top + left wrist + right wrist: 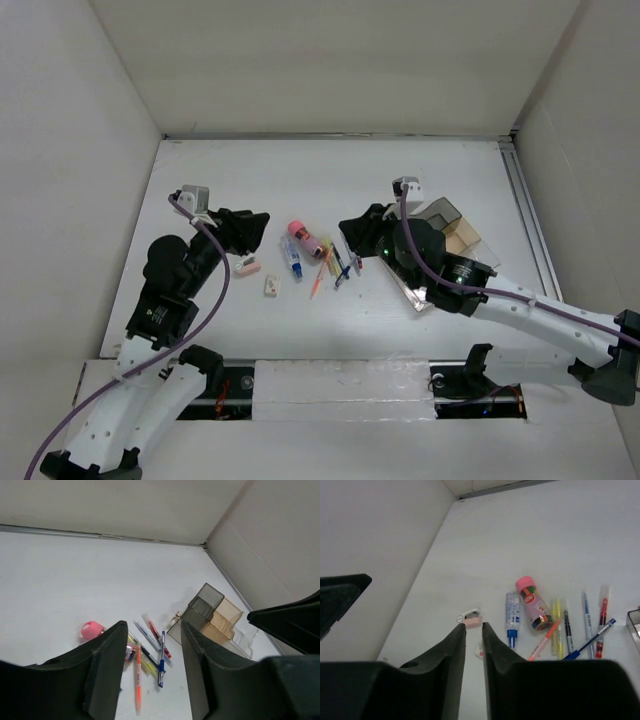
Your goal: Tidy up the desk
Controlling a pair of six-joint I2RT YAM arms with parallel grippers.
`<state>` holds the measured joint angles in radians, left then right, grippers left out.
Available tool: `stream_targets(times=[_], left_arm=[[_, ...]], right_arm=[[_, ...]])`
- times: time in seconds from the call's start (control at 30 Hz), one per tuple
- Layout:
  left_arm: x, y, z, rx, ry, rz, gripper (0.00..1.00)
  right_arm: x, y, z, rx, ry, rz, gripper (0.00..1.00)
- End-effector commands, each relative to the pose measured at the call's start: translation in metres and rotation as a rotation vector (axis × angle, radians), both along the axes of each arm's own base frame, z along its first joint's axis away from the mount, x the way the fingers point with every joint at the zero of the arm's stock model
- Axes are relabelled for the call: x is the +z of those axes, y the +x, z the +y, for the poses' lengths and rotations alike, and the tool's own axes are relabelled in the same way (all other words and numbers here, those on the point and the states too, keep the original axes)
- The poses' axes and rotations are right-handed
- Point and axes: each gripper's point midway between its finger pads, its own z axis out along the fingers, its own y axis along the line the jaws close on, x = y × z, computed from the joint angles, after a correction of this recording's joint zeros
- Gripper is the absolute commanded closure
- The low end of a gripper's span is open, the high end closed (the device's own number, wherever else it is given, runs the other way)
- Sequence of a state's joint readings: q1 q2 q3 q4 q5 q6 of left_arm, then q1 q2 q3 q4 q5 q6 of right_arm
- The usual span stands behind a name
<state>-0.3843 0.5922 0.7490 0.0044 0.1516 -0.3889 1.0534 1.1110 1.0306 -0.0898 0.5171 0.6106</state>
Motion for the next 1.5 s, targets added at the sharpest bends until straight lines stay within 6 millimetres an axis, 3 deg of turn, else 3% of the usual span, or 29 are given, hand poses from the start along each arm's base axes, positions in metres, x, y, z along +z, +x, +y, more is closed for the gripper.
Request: stream_targets(times=[0.0, 0.03, 0.07, 0.23, 0.27, 0.33, 0.53, 0.63, 0.67, 0.73, 0.77, 0.87, 1.0, 1.23, 1.47], left_arm=[[0.029, -0.010, -0.002, -0.041, -0.009, -0.095, 0.56], [0.030, -0.010, -0.002, -0.038, -0.016, -0.100, 0.55], [0.031, -0.011, -0.002, -0.041, -0.015, -0.106, 0.55], [0.029, -0.009, -0.004, -0.048, -0.024, -0.105, 0.75], [0.030, -0.008, -0.004, -0.043, -0.023, -0.102, 0.90], [0.027, -0.004, 0.000, -0.016, -0.022, -0.081, 1.00], [0.017, 0.005, 0.004, 0.030, -0.013, -0.029, 1.00], [0.013, 0.011, 0.003, 0.037, -0.002, -0.004, 0.96], [0.013, 0.011, 0.003, 0.037, 0.000, -0.001, 0.91], [0.004, 0.014, 0.002, 0.037, 0.016, 0.031, 0.88], [0.004, 0.014, 0.003, 0.040, 0.021, 0.037, 0.88], [0.000, 0.014, 0.000, 0.024, 0.024, 0.046, 0.86], [0.002, 0.014, -0.002, 0.016, 0.024, 0.045, 0.85], [0.003, 0.012, -0.004, -0.001, 0.019, 0.038, 0.83], [0.003, 0.011, -0.004, -0.002, 0.023, 0.034, 0.82]], right_arm=[[0.013, -0.001, 0.002, -0.001, 0.073, 0.003, 0.78], [0.010, -0.001, 0.002, -0.005, 0.058, 0.014, 0.93], [0.009, 0.001, 0.002, -0.018, 0.056, 0.022, 1.00], [-0.022, 0.008, 0.013, -0.035, -0.015, 0.092, 1.00], [-0.028, 0.009, 0.013, -0.042, -0.025, 0.101, 1.00], [-0.045, 0.013, 0.013, -0.070, -0.053, 0.127, 1.00], [-0.111, 0.016, 0.011, -0.120, -0.178, 0.225, 1.00], [-0.122, 0.022, 0.021, -0.116, -0.200, 0.258, 0.99], [-0.137, 0.024, 0.025, -0.123, -0.233, 0.283, 0.95], [-0.143, 0.026, 0.031, -0.129, -0.240, 0.306, 0.86], [-0.157, 0.026, 0.035, -0.125, -0.263, 0.325, 0.82], [-0.177, 0.029, 0.043, -0.106, -0.253, 0.385, 0.62], [-0.205, 0.024, 0.055, -0.079, -0.243, 0.456, 0.52], [-0.232, 0.020, 0.071, -0.048, -0.227, 0.519, 0.52], [-0.251, 0.043, 0.072, -0.108, -0.216, 0.543, 0.54]])
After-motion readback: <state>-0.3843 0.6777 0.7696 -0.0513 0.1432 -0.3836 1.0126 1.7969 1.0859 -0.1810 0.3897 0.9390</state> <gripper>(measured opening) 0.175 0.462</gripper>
